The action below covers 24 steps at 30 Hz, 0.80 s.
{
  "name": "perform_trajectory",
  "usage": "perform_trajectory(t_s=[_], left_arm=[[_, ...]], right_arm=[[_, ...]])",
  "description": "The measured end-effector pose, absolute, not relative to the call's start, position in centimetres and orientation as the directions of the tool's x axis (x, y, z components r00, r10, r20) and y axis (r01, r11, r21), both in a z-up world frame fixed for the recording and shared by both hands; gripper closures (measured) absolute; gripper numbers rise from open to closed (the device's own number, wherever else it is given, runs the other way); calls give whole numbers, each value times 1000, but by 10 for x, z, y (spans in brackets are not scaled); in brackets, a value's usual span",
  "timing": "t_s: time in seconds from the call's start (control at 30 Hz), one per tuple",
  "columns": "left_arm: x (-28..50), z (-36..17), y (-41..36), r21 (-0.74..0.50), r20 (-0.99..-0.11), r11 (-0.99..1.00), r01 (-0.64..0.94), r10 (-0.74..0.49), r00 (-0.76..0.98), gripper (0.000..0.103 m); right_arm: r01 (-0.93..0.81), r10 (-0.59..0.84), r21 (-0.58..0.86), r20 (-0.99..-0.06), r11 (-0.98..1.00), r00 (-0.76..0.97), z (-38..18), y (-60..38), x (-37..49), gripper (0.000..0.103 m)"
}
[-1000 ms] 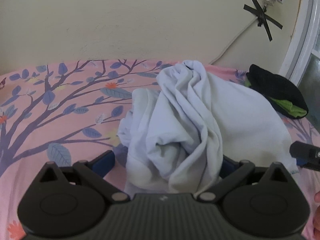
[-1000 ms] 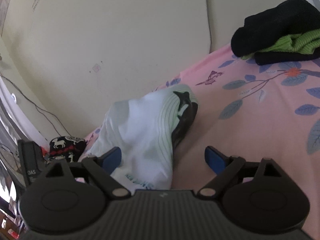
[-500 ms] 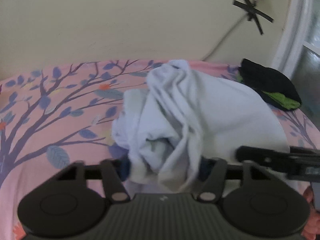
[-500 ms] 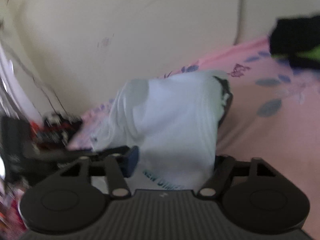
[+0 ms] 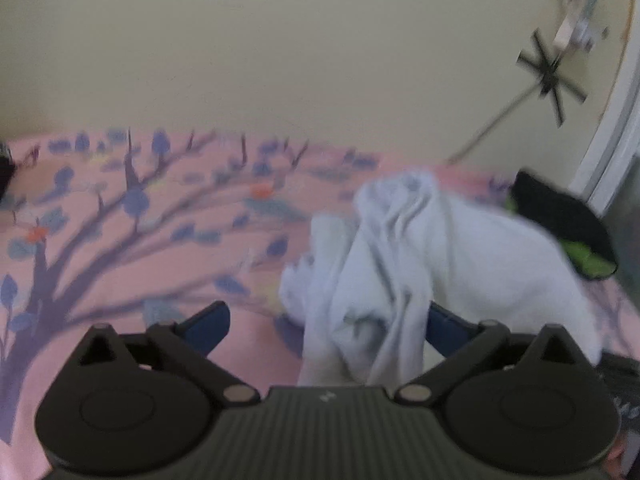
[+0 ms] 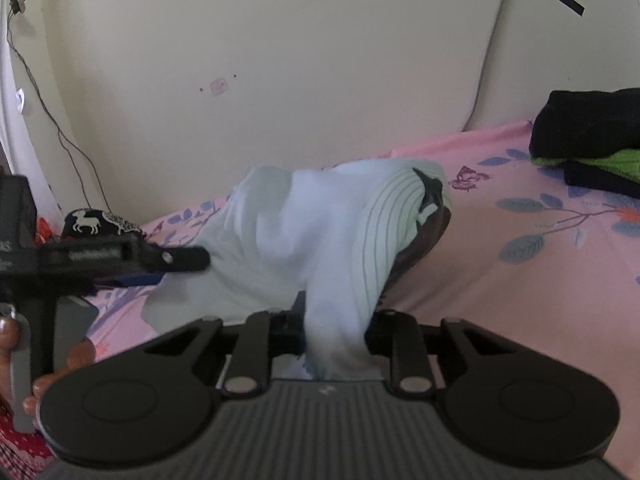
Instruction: Fold small clothes
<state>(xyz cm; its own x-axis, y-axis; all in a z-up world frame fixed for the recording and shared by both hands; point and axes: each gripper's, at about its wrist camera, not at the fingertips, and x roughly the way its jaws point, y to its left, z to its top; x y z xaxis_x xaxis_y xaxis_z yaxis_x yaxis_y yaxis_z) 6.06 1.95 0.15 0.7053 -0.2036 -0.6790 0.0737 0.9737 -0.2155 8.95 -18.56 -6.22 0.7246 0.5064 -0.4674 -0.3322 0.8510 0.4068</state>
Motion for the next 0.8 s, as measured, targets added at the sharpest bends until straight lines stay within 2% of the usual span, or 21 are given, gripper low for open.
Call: perform_trajectory(t_s=[0.07, 0.13, 0.2, 0.23, 0.37, 0.6, 0.8], left_arm=[[63, -6, 13, -205, -700, 975, 82, -205, 684, 7], [61, -7, 4, -170, -697, 979, 109, -197, 689, 19], [57, -7, -4, -158, -690, 977, 142, -212, 692, 44], [55, -7, -8, -156, -687, 976, 151, -217, 694, 46], [52, -8, -16, -116, -679, 981, 154, -191, 709, 47], [48, -8, -19, -85, -675, 986, 140, -160, 720, 37], [49, -9, -18, -80, -675, 987, 136, -154, 721, 34]], right_arm=[[-331, 506, 408, -470, 851, 723, -62, -185, 89, 82], [-331, 507, 408, -473, 851, 721, -62, -185, 90, 80], [-330, 507, 409, -476, 851, 718, -63, -184, 91, 78], [-328, 506, 407, -479, 852, 717, -63, -184, 91, 77], [-328, 504, 403, -488, 855, 713, -64, -182, 92, 69], [-331, 498, 390, -493, 859, 713, -65, -181, 93, 63], [-332, 500, 391, -495, 859, 710, -65, -181, 92, 58]])
